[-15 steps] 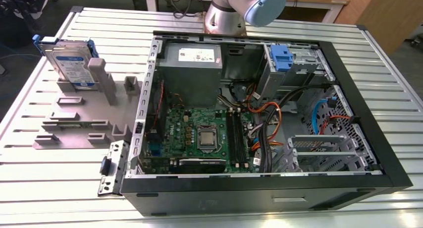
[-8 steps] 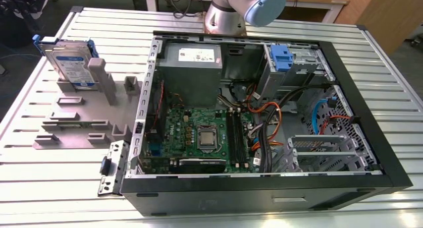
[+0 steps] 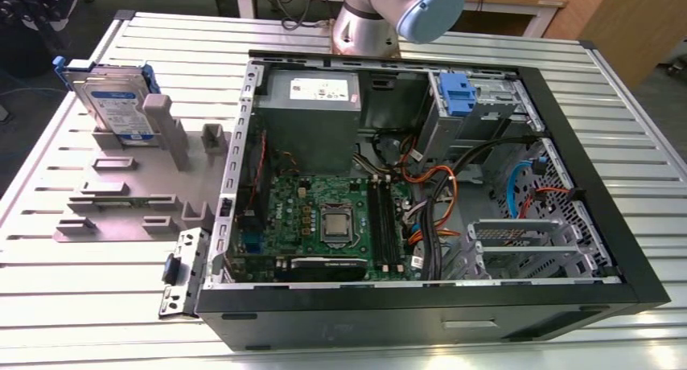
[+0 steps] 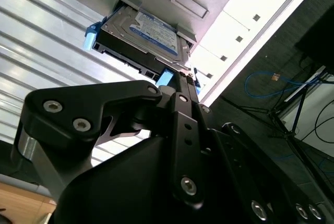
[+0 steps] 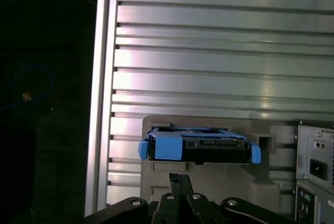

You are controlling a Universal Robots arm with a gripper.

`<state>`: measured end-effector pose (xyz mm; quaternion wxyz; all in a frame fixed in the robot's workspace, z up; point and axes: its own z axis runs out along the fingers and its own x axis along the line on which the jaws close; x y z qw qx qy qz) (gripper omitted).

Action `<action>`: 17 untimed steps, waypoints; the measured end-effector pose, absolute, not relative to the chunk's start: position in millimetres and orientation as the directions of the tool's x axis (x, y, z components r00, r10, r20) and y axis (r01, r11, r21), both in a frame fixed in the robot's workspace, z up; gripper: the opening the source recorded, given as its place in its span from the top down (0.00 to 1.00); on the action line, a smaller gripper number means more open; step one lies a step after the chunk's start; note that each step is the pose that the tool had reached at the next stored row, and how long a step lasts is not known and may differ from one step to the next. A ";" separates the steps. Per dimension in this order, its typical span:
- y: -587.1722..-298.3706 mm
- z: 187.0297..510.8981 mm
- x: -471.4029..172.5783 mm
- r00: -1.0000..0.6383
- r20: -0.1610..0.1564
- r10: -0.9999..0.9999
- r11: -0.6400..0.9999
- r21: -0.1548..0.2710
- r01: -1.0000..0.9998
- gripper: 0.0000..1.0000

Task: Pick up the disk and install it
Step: 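Pick up the disk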

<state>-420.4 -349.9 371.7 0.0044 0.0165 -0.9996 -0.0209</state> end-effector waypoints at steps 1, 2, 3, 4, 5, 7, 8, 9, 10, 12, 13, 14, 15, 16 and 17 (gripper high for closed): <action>-349.9 371.7 -420.4 -0.999 0.008 -0.037 0.998 0.042 -0.036 0.89; -349.9 371.7 -420.4 -0.999 0.008 -0.040 0.998 0.042 -0.040 0.89; -349.9 371.7 -420.4 -0.999 0.008 -0.043 0.998 0.042 -0.043 0.89; -349.9 371.7 -420.4 -0.999 0.008 -0.047 0.998 0.042 -0.046 0.89; -349.9 371.7 -420.4 -0.999 0.008 -0.050 0.998 0.042 -0.050 0.89; -349.9 371.7 -420.4 -0.998 0.008 -0.056 0.998 0.042 -0.056 0.89; -349.9 371.7 -420.4 -0.998 0.008 -0.059 0.997 0.042 -0.059 0.89; -349.9 371.7 -420.4 -0.998 0.008 -0.062 0.997 0.042 -0.062 0.89; -349.9 371.7 -420.4 -0.998 0.008 -0.065 0.997 0.042 -0.065 0.89; -349.9 371.7 -420.4 -0.997 0.008 -0.071 0.997 0.042 -0.070 0.89; -349.9 371.7 -420.4 -0.997 0.008 -0.074 0.996 0.042 -0.073 0.89; -349.9 371.7 -420.4 -0.997 0.008 -0.076 0.996 0.042 -0.076 0.89; -349.9 371.7 -420.4 -0.997 0.008 -0.078 0.996 0.042 -0.078 0.89; -349.9 371.7 -420.4 -0.997 0.008 -0.080 0.996 0.042 -0.080 0.89; -349.9 371.7 -420.4 -0.997 0.008 -0.081 0.996 0.042 -0.081 0.89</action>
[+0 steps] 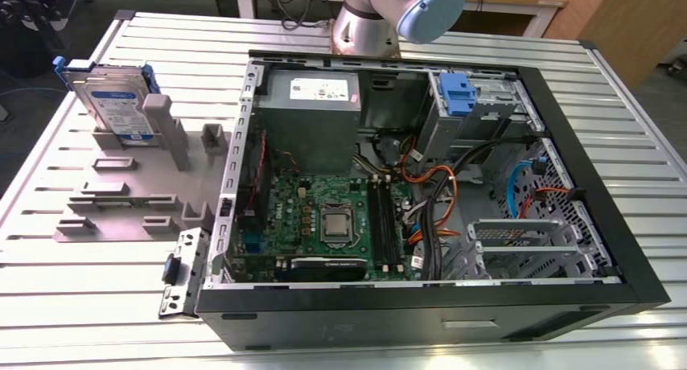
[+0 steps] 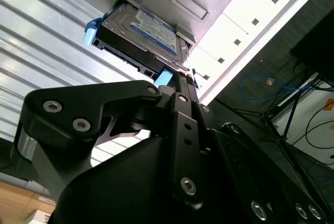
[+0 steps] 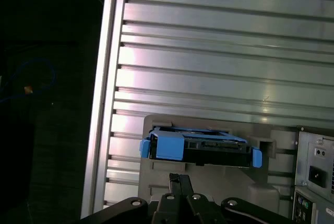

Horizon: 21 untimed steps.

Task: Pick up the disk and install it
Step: 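Pick up the disk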

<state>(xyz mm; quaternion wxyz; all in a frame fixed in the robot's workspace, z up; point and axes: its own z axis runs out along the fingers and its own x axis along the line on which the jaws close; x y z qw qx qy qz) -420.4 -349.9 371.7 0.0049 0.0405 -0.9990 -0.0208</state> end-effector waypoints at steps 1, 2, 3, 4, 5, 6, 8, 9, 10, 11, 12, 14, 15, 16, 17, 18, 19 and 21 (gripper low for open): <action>-349.9 371.7 -420.4 -0.997 0.008 -0.082 0.996 0.042 -0.081 0.89; -349.9 371.7 -420.4 -0.997 0.008 -0.082 0.996 0.042 -0.082 0.89; -349.9 371.7 -420.4 -0.997 0.008 -0.083 0.996 0.042 -0.082 0.89; -349.8 371.7 -420.4 -0.997 0.008 -0.083 0.996 0.042 -0.082 0.89; -349.9 371.7 -420.4 -0.997 0.008 -0.083 0.996 0.042 -0.082 0.89; -349.9 371.7 -420.4 -0.997 0.008 -0.083 0.996 0.042 -0.082 0.89; -349.9 371.7 -420.4 -0.997 0.008 -0.083 0.996 0.042 -0.082 0.89; -349.9 371.7 -420.4 -0.997 0.008 -0.083 0.996 0.042 -0.082 0.89; -349.9 371.7 -420.4 -0.997 0.008 -0.083 0.996 0.042 -0.082 0.89; -349.9 371.7 -420.4 -0.997 0.008 -0.083 0.996 0.042 -0.082 0.89; -349.9 371.7 -420.4 -0.997 0.008 -0.083 0.996 0.042 -0.083 0.89; -349.9 371.7 -420.4 -0.996 0.008 -0.086 0.995 0.042 -0.086 0.89; -349.9 371.7 -420.4 -0.996 0.008 -0.089 0.995 0.042 -0.089 0.89; -349.9 371.7 -420.4 -0.996 0.008 -0.092 0.995 0.042 -0.092 0.89; -349.9 371.7 -420.4 -0.995 0.008 -0.096 0.995 0.042 -0.096 0.89; -349.9 371.7 -420.4 -0.995 0.008 -0.100 0.994 0.042 -0.099 0.89; -349.9 371.7 -420.4 -0.995 0.008 -0.103 0.994 0.042 -0.103 0.89; -349.9 371.7 -420.4 -0.994 0.008 -0.111 0.993 0.042 -0.111 0.89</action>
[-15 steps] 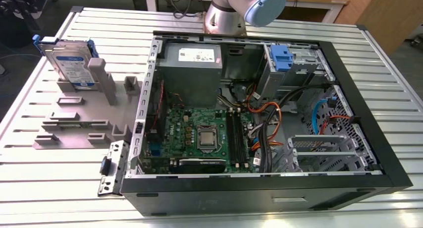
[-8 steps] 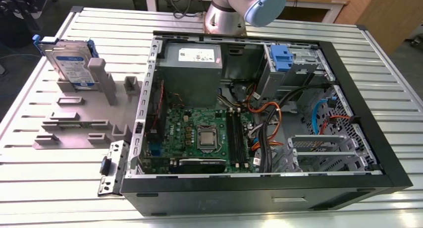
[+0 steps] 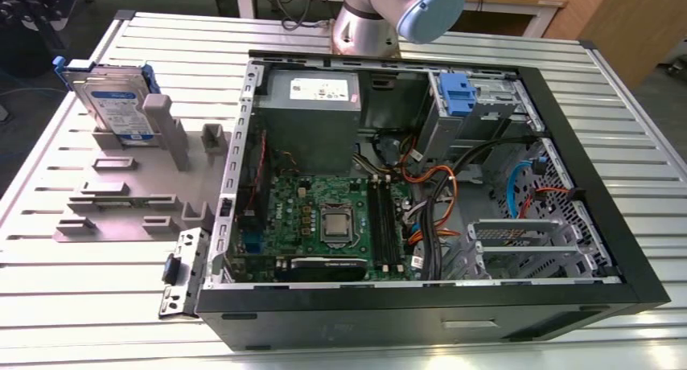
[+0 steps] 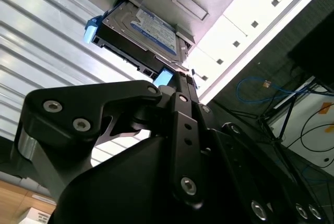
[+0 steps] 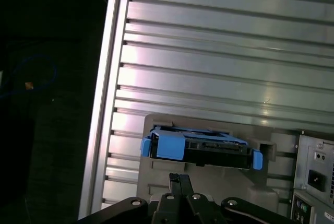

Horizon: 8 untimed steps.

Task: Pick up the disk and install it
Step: 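Pick up the disk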

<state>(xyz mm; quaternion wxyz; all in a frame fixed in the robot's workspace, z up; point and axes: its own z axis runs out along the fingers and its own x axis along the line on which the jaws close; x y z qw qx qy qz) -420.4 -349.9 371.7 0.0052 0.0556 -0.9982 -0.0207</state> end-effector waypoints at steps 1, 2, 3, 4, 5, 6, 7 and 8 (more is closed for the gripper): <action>-349.9 371.7 -420.4 -0.993 0.008 -0.115 0.993 0.042 -0.115 0.89; -349.9 371.7 -420.4 -0.993 0.008 -0.119 0.992 0.042 -0.119 0.89; -349.9 371.7 -420.4 -0.992 0.008 -0.124 0.991 0.042 -0.124 0.89; -349.9 371.7 -420.4 -0.992 0.008 -0.128 0.991 0.042 -0.128 0.89; -349.9 371.7 -420.4 -0.991 0.008 -0.133 0.990 0.042 -0.132 0.89; -349.9 371.7 -420.4 -0.991 0.008 -0.137 0.990 0.042 -0.136 0.89; -349.9 371.7 -420.4 -0.990 0.008 -0.141 0.989 0.042 -0.140 0.89; -349.9 371.7 -420.4 -0.989 0.008 -0.144 0.989 0.042 -0.144 0.89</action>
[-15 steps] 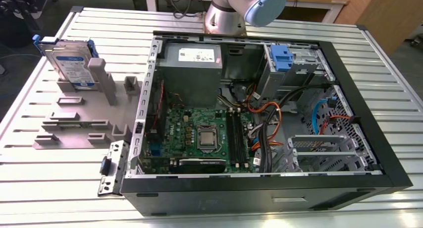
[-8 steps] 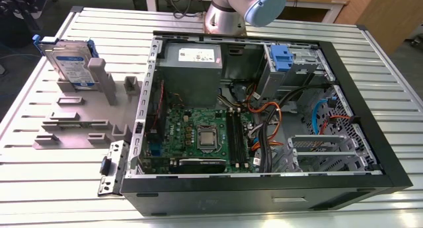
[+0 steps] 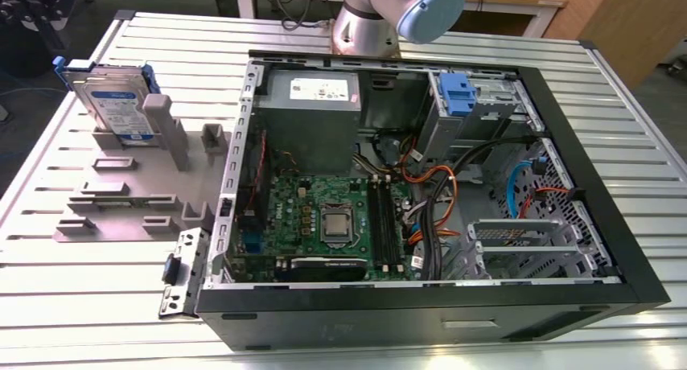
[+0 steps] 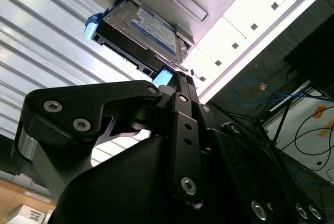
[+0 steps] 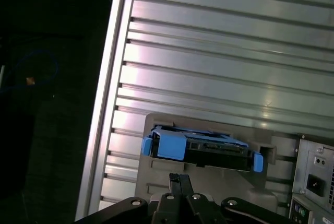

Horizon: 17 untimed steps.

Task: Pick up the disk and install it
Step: 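Pick up the disk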

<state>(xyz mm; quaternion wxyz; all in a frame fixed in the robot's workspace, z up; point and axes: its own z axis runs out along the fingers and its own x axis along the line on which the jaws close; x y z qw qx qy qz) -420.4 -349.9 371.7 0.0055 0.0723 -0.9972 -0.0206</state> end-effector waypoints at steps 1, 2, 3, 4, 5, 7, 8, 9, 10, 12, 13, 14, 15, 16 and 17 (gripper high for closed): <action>-349.9 371.7 -420.4 -0.989 0.008 -0.148 0.988 0.042 -0.148 0.89; -349.9 371.7 -420.4 -0.988 0.008 -0.152 0.988 0.042 -0.152 0.89; -349.9 371.7 -420.4 -0.988 0.008 -0.156 0.987 0.042 -0.155 0.89; -349.9 371.7 -420.4 -0.987 0.008 -0.160 0.986 0.042 -0.159 0.89; -349.9 371.7 -420.4 -0.987 0.008 -0.163 0.986 0.042 -0.163 0.89; -349.9 371.7 -420.4 -0.985 0.008 -0.172 0.984 0.042 -0.172 0.89; -349.9 371.7 -420.4 -0.984 0.008 -0.178 0.983 0.042 -0.177 0.89; -349.9 371.7 -420.4 -0.983 0.008 -0.183 0.982 0.042 -0.182 0.89; -349.9 371.7 -420.4 -0.982 0.008 -0.188 0.981 0.042 -0.188 0.89; -349.9 371.7 -420.4 -0.979 0.008 -0.202 0.979 0.042 -0.202 0.89; -349.9 371.7 -420.4 -0.978 0.008 -0.211 0.977 0.042 -0.210 0.89; -349.9 371.7 -420.4 -0.975 0.008 -0.221 0.974 0.042 -0.220 0.89; -349.9 371.7 -420.4 -0.972 0.008 -0.233 0.972 0.042 -0.233 0.89; -349.9 371.7 -420.4 -0.970 0.008 -0.245 0.969 0.042 -0.244 0.89; -349.9 371.7 -420.4 -0.967 0.008 -0.256 0.966 0.042 -0.256 0.89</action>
